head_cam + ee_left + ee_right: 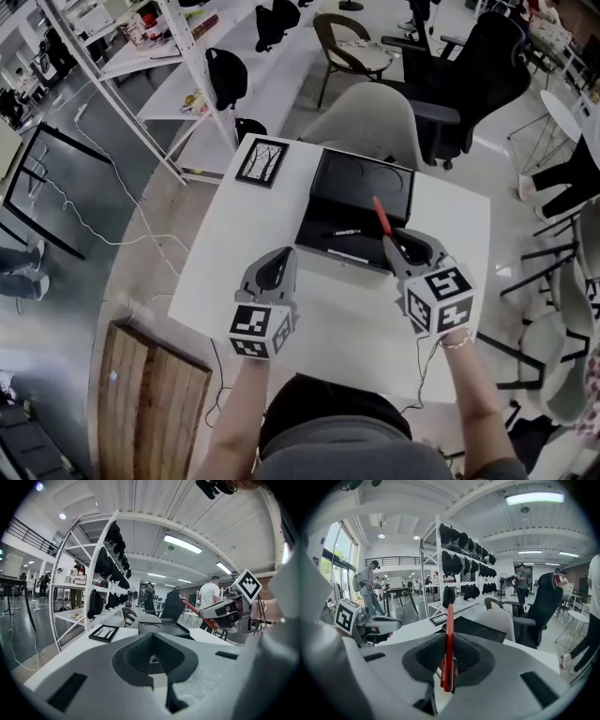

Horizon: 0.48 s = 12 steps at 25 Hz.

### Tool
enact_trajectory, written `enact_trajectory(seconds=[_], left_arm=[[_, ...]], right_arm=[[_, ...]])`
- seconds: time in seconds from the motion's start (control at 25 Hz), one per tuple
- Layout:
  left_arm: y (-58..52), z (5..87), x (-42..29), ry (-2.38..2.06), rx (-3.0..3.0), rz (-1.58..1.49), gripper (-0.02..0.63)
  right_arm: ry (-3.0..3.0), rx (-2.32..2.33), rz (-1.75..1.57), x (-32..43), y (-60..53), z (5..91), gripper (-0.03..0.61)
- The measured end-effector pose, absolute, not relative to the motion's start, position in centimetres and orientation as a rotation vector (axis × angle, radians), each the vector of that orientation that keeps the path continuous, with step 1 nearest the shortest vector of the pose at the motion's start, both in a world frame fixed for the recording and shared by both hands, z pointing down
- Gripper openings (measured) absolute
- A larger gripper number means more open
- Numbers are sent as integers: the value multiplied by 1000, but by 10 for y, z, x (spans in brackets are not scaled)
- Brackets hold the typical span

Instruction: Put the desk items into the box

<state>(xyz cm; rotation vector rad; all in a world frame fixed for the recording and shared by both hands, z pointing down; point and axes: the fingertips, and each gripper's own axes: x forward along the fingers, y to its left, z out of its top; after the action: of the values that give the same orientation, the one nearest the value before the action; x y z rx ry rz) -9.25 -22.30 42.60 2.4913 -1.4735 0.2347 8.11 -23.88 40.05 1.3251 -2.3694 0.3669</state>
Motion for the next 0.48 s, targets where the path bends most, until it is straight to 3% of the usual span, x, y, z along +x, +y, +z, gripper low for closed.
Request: enact_trajectory(seconds=[0.48], left_arm=[[-258,453,-109,-1427,2452,253,6]], right_arm=[[-2261,1106,268,55,-263,454,52]])
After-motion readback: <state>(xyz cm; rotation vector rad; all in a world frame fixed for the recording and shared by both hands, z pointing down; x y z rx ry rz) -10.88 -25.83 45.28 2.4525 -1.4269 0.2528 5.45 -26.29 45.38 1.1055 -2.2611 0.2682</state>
